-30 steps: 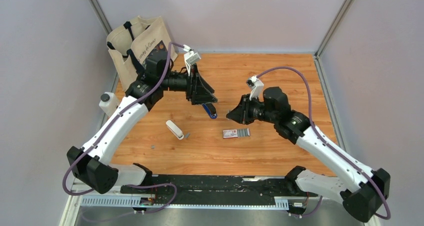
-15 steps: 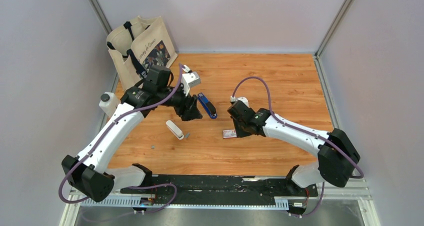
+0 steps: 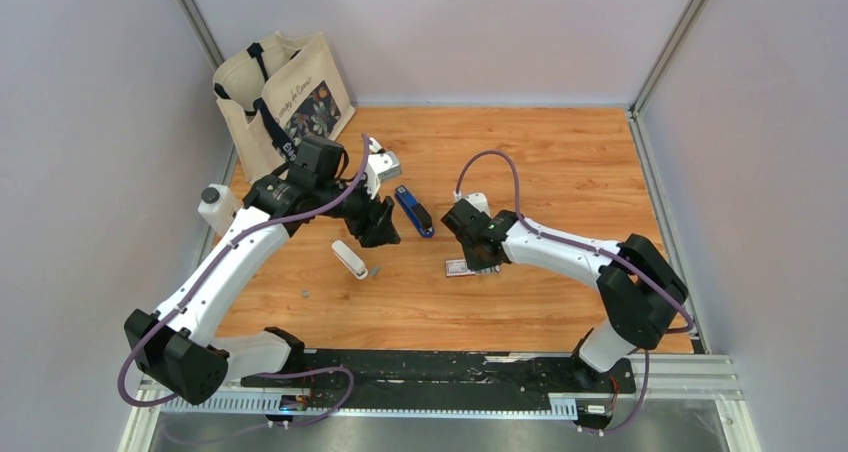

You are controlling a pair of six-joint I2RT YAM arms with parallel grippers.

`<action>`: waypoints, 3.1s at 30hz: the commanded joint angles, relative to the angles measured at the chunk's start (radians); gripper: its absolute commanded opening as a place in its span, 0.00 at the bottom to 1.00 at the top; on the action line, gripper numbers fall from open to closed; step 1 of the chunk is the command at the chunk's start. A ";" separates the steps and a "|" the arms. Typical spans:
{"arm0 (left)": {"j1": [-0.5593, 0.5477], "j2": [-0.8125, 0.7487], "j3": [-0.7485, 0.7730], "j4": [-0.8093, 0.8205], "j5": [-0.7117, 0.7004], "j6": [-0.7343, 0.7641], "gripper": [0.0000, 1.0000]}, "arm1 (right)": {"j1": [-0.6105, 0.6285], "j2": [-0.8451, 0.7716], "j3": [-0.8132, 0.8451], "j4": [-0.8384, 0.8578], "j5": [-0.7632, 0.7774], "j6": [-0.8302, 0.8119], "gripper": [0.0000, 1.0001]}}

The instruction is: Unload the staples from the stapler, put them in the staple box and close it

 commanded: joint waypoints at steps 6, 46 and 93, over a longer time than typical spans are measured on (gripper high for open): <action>0.005 -0.028 -0.004 0.005 0.025 0.020 0.72 | 0.006 0.052 0.057 0.026 0.014 -0.006 0.10; 0.005 -0.041 -0.010 0.013 0.047 0.027 0.72 | -0.034 0.081 0.031 0.050 -0.047 -0.029 0.23; -0.129 0.215 -0.166 0.034 -0.556 0.201 0.67 | -0.048 -0.321 -0.248 0.271 -0.035 -0.008 0.50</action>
